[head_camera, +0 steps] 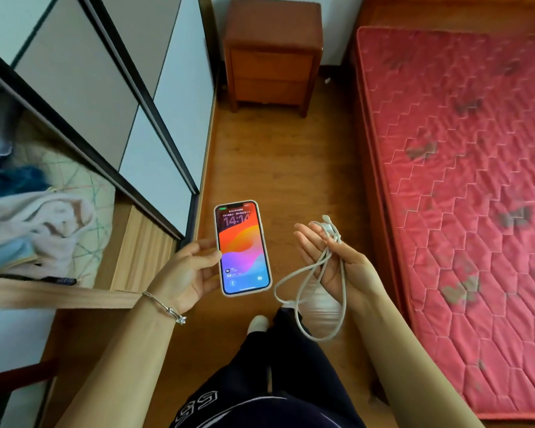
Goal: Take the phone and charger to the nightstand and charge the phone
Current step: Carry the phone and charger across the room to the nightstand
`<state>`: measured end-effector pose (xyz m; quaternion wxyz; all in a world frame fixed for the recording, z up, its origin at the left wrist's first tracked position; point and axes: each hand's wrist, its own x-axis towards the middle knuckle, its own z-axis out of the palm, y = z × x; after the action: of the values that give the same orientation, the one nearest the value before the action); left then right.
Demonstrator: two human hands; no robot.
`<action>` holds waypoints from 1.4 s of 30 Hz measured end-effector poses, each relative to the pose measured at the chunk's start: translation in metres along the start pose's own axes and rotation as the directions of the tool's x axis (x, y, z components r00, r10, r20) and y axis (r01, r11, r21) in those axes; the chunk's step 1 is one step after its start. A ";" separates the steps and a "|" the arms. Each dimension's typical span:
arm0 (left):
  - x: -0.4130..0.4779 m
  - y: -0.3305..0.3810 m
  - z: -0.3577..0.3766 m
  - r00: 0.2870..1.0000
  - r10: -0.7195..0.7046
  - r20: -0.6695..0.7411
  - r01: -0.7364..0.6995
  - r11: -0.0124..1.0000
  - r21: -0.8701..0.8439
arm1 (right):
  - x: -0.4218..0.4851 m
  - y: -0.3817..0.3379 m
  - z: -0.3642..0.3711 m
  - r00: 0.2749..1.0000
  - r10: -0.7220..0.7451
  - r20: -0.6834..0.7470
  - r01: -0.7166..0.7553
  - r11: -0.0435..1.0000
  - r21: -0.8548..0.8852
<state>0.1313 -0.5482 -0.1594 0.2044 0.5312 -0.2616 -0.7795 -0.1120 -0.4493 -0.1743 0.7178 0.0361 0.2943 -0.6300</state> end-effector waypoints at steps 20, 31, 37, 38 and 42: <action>0.136 0.090 0.121 0.998 0.066 -0.001 -0.065 0.994 -0.092 | 0.109 -0.180 -0.006 0.999 -0.049 -0.001 0.049 0.999 -0.017; 0.187 0.154 0.110 0.990 0.124 -0.062 -0.131 0.982 -0.137 | 0.191 -0.219 0.013 0.998 0.051 0.022 -0.050 0.998 -0.043; 0.233 0.207 0.111 0.991 0.128 -0.030 -0.131 0.981 -0.146 | 0.249 -0.253 0.046 1.000 0.021 0.023 -0.019 0.997 -0.073; 0.241 0.217 0.113 0.992 0.127 -0.019 -0.128 0.981 -0.144 | 0.258 -0.259 0.052 1.000 0.013 0.019 -0.011 0.997 -0.077; 0.274 0.261 0.120 0.992 0.123 0.013 -0.121 0.987 -0.101 | 0.293 -0.285 0.074 1.000 -0.020 0.018 0.021 0.997 -0.080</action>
<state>-0.0666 -0.8918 -0.1581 0.2755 0.4958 -0.2565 -0.7826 -0.3384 -0.7978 -0.1593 0.7146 -0.0011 0.3135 -0.6254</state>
